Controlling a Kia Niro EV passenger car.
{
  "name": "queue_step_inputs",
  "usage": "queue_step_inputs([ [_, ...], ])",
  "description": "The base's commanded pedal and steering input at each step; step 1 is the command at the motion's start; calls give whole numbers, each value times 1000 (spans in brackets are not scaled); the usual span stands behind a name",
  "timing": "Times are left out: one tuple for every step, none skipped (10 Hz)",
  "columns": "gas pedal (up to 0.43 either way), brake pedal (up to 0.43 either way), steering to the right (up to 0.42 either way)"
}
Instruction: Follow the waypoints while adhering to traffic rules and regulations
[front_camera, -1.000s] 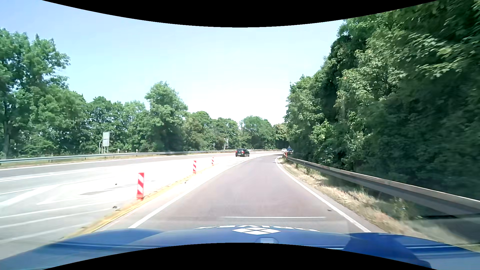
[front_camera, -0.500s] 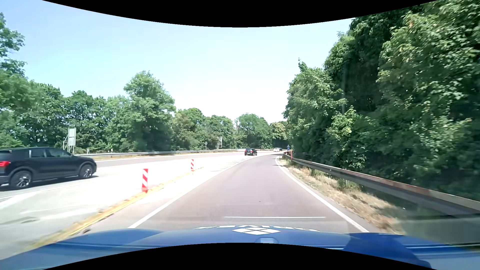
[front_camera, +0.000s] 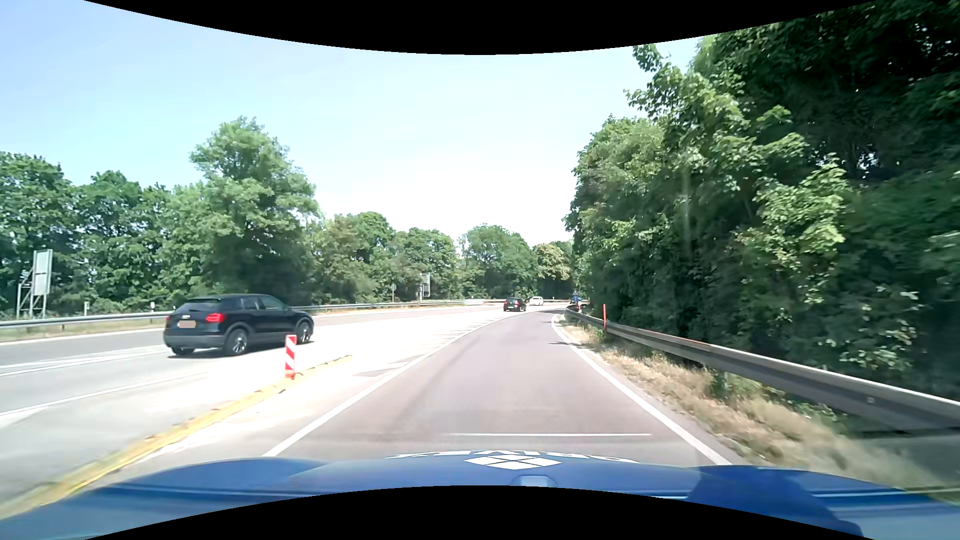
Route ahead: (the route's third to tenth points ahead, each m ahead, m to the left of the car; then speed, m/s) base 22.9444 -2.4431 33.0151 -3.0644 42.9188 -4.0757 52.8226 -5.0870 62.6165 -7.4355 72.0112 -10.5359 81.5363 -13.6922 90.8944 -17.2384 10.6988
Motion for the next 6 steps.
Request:
queue_step_inputs([
  [0,0,16],
  [0,0,17],
  [0,0,17],
  [0,0,17],
  [0,0,19],
  [0,0,20],
])
